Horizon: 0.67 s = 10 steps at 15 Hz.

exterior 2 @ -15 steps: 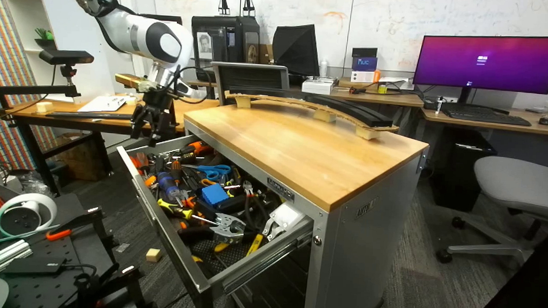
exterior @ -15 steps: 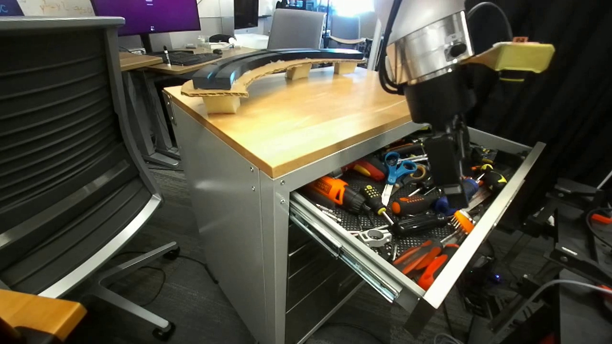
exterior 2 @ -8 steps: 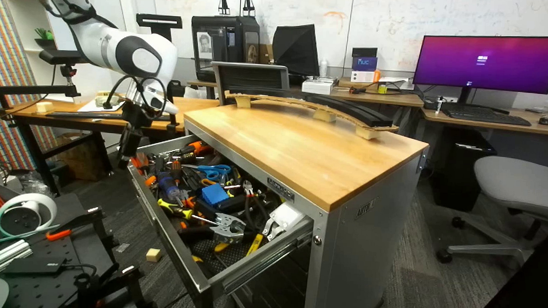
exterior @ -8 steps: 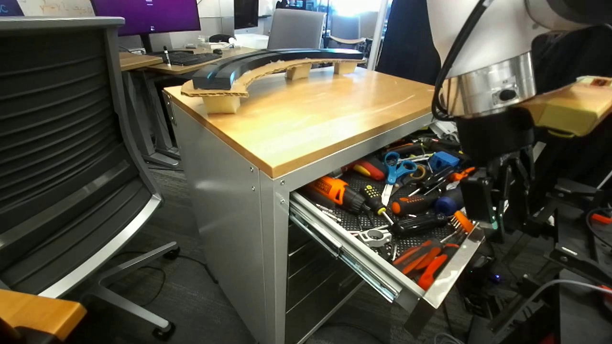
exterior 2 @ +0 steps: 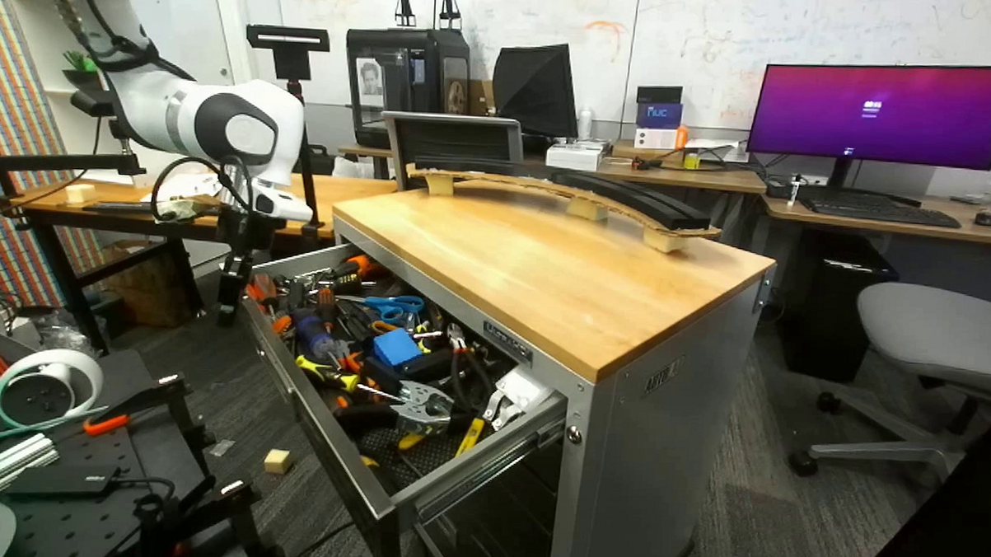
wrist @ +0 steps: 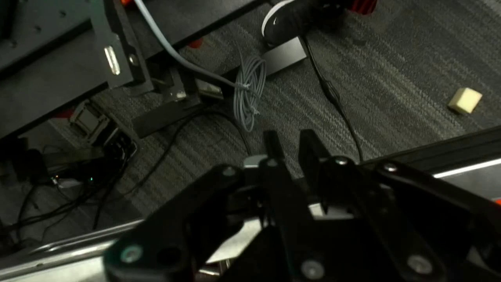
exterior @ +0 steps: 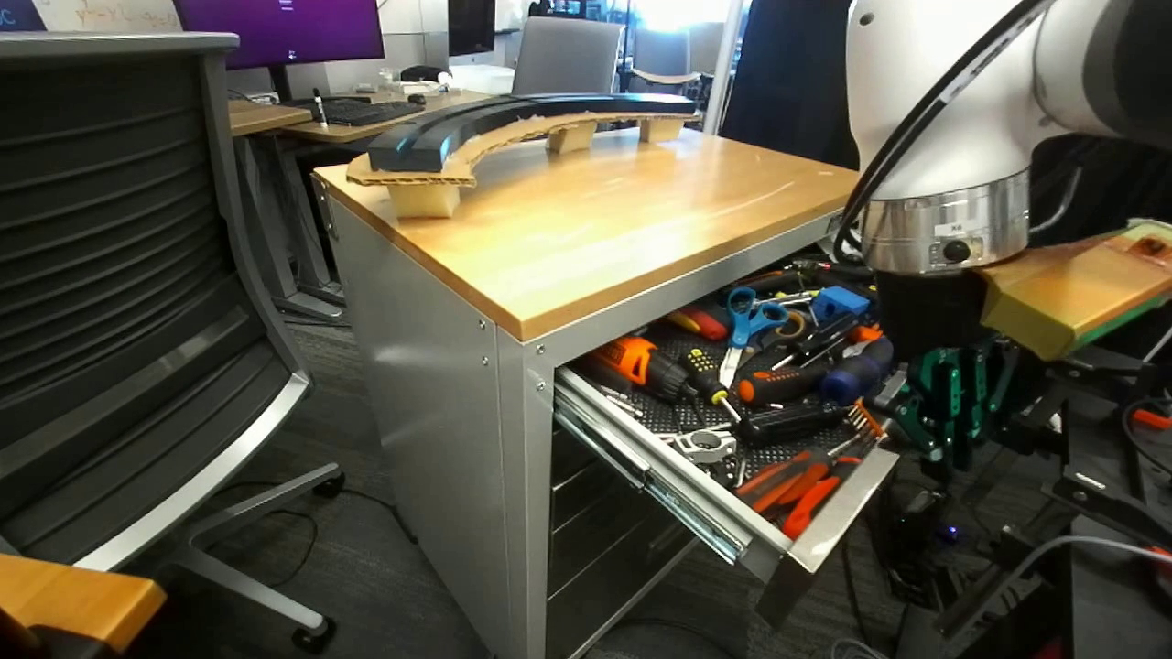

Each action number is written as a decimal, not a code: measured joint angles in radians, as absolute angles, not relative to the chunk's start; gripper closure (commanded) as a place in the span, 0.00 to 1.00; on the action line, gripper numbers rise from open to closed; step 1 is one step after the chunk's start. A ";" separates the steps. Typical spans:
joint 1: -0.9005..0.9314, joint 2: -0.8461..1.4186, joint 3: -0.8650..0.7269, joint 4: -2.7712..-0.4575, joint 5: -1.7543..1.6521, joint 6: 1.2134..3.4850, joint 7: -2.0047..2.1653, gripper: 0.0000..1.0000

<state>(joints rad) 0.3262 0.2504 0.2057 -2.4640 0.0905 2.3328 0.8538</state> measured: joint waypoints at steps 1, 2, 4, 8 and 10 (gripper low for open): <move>0.343 0.252 0.202 -2.459 0.031 2.354 0.900 0.99; 0.361 0.256 0.196 -2.450 -0.036 2.370 0.949 0.97; 0.396 0.269 0.178 -2.424 -0.178 2.381 1.042 0.95; 0.455 0.323 0.131 -2.344 -0.480 2.381 1.197 0.92; 0.477 0.353 0.107 -2.301 -0.620 2.376 1.249 0.94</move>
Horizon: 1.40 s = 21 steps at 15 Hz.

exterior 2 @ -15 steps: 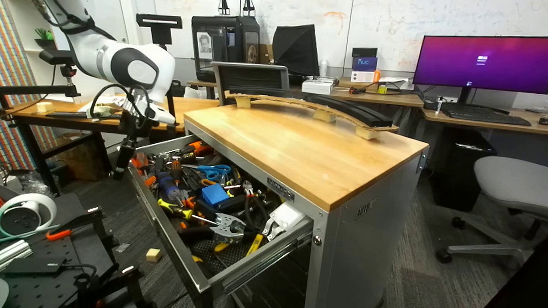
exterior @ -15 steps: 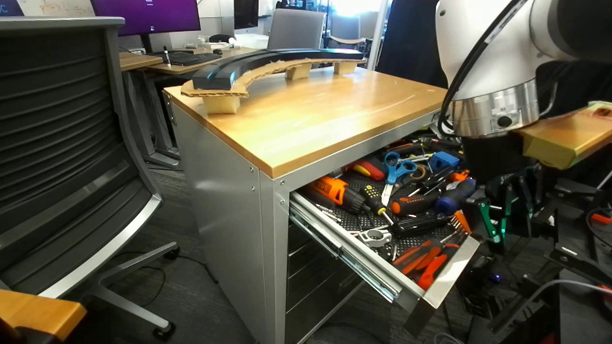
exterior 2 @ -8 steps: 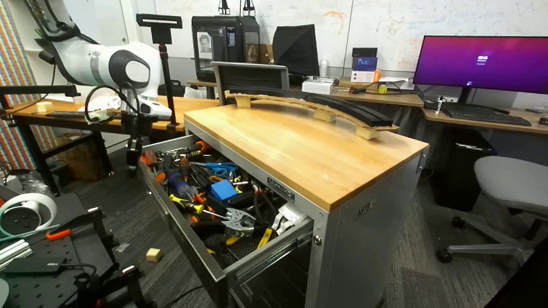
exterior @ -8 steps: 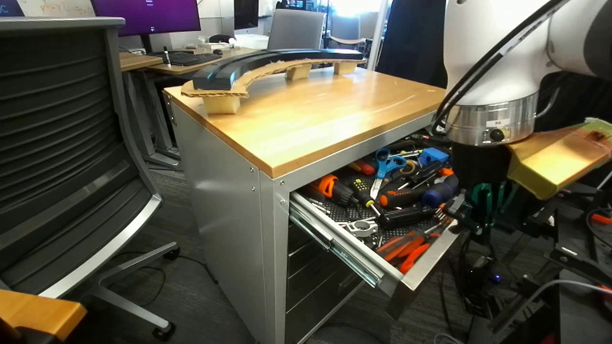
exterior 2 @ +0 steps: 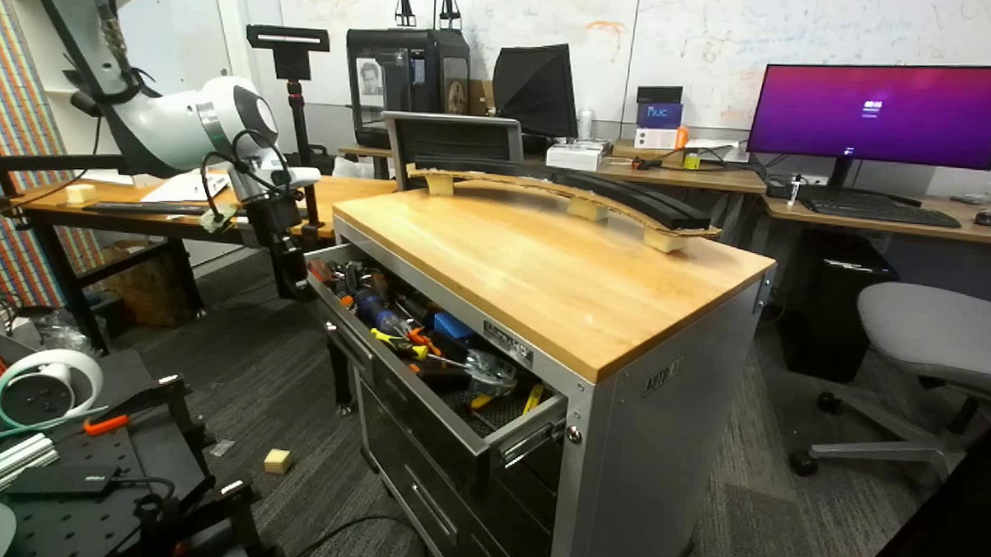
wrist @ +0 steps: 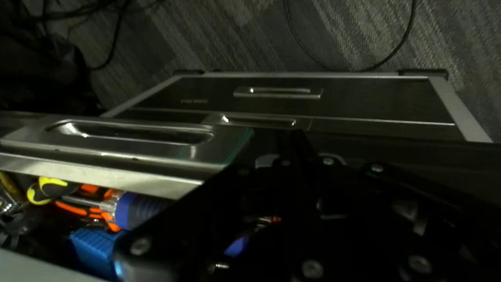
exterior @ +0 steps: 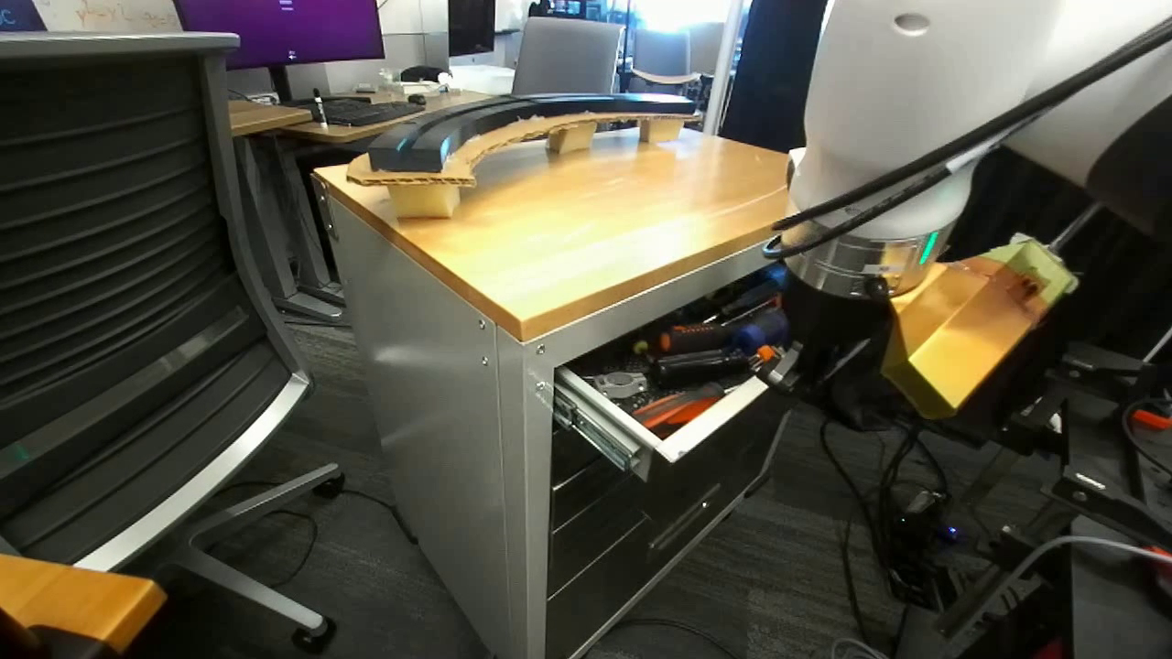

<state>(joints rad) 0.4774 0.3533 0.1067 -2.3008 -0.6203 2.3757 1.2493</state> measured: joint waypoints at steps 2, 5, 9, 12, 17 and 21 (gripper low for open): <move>0.491 0.394 0.088 -2.250 -0.759 2.372 1.290 0.95; 0.493 0.458 0.075 -2.175 -0.954 2.358 1.337 0.93; 0.493 0.533 0.072 -2.090 -1.185 2.309 1.402 0.68; 0.475 0.527 0.105 -2.081 -1.208 2.277 1.432 0.60; 0.366 0.330 0.230 -2.129 -0.885 2.270 1.277 0.22; 0.243 0.162 0.369 -2.152 -0.543 2.209 1.087 0.00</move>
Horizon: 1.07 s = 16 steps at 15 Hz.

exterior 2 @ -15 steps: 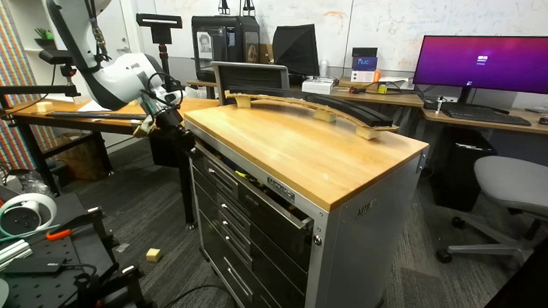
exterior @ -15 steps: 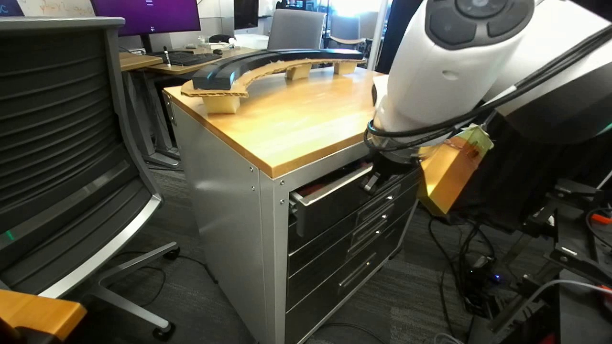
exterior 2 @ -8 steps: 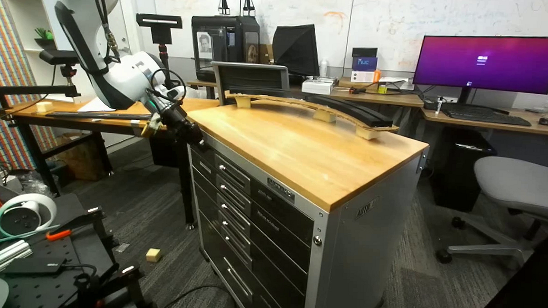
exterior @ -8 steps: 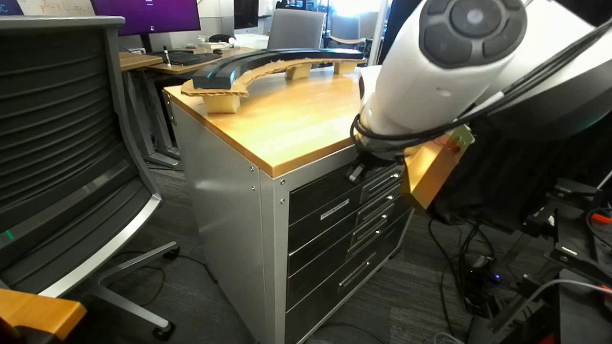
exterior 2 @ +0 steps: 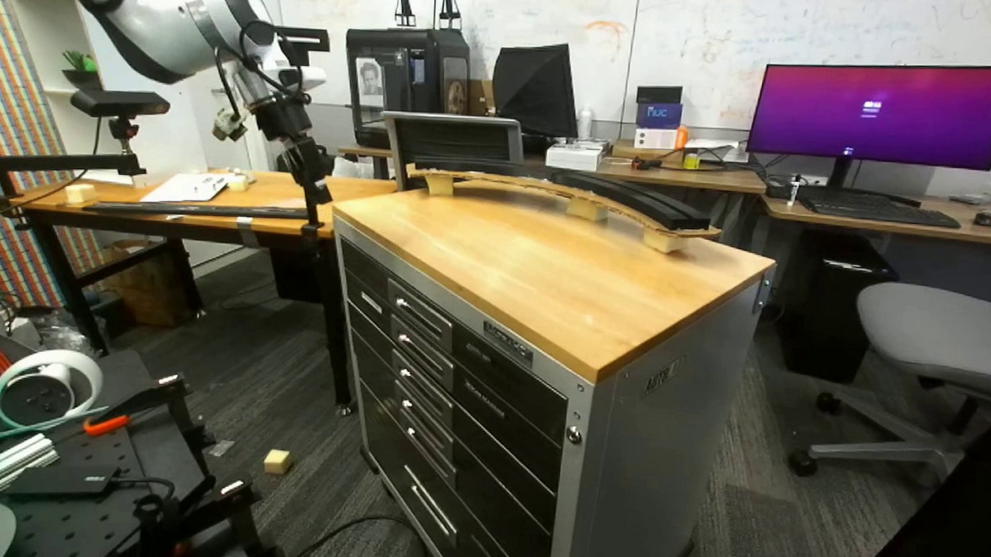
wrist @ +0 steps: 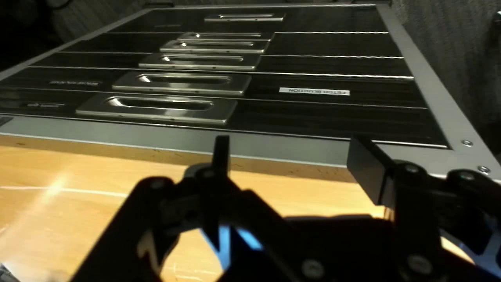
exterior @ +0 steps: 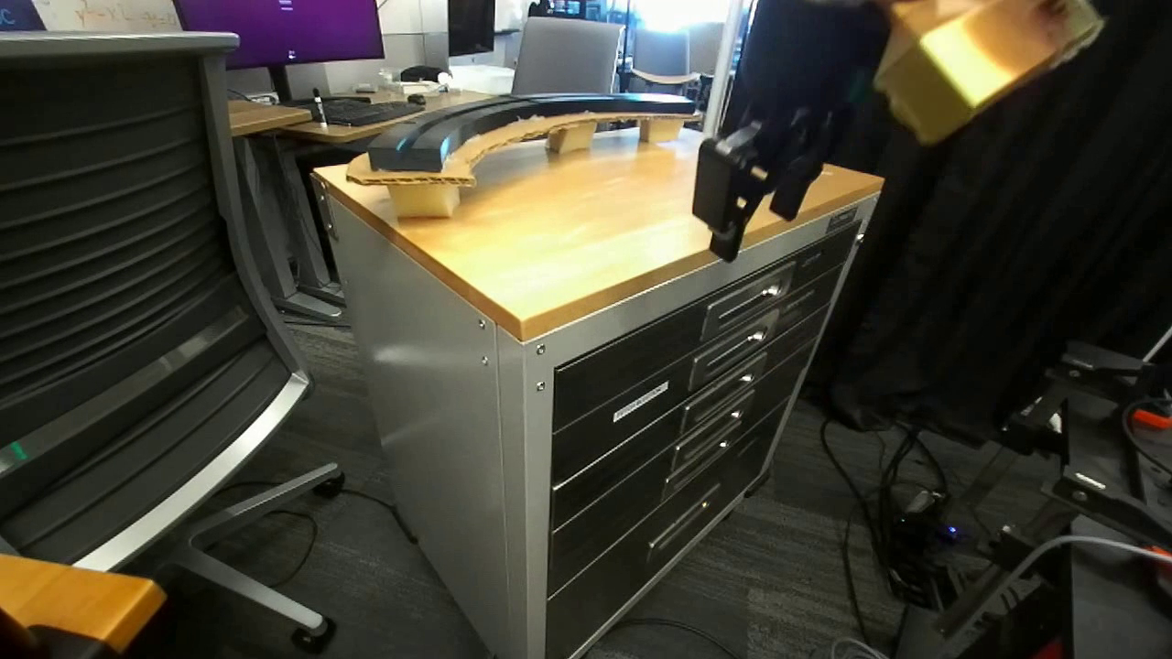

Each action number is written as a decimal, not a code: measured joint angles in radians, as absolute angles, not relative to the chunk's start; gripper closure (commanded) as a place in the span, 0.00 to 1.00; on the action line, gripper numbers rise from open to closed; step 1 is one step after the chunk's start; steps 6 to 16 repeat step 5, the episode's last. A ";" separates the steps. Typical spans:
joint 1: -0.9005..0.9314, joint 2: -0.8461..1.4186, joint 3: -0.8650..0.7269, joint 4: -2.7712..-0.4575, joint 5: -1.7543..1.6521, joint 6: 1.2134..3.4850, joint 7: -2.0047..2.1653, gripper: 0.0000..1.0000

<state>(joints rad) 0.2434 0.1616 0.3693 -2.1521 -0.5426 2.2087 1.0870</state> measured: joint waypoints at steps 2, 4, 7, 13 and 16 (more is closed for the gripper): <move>0.217 0.078 0.398 -2.149 -0.375 2.190 0.983 0.00; 0.228 -0.011 0.389 -2.144 -0.223 2.172 0.899 0.00; 0.233 -0.052 0.386 -2.142 -0.179 2.163 0.879 0.00; 0.233 -0.052 0.386 -2.142 -0.179 2.163 0.879 0.00; 0.233 -0.052 0.386 -2.142 -0.179 2.163 0.879 0.00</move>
